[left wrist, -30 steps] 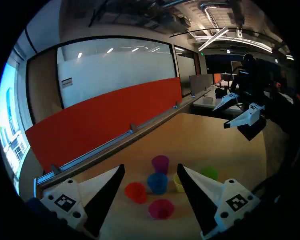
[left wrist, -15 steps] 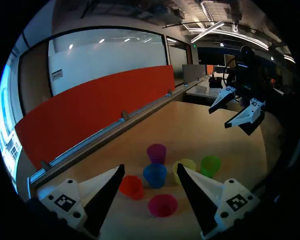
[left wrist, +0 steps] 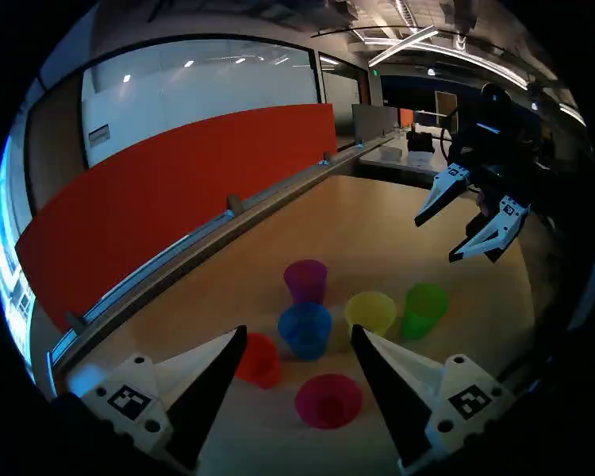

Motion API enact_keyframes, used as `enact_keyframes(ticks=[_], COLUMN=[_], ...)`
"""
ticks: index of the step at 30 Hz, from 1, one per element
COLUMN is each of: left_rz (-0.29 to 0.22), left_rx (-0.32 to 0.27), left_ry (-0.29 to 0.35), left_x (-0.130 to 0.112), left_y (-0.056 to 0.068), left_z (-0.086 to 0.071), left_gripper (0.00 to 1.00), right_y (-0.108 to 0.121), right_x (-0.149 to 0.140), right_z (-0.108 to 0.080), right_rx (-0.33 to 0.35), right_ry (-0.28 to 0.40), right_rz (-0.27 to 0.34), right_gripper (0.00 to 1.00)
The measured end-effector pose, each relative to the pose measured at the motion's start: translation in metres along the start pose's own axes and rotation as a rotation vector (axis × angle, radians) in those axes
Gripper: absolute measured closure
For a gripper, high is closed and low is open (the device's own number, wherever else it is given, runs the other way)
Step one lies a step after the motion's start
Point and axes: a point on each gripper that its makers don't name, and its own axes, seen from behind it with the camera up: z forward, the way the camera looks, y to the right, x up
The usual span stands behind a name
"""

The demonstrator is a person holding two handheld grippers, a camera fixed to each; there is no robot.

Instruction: Pour water

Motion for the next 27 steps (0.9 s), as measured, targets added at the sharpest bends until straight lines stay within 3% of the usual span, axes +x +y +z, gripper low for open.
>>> enact_keyframes(ticks=[14, 27], left_rz=[0.002, 0.012], left_rx=[-0.013, -0.037], left_ry=[-0.033, -0.064], left_x=[-0.018, -0.034], left_y=[0.0, 0.011], left_z=[0.014, 0.016], left_gripper=[0.03, 0.03], right_y=[-0.007, -0.02], right_x=[-0.037, -0.073], right_z=[0.009, 0.01], right_rx=[0.02, 0.037], right_ry=[-0.054, -0.107], right_rz=[0.001, 0.005], right_gripper=[0.01, 0.01])
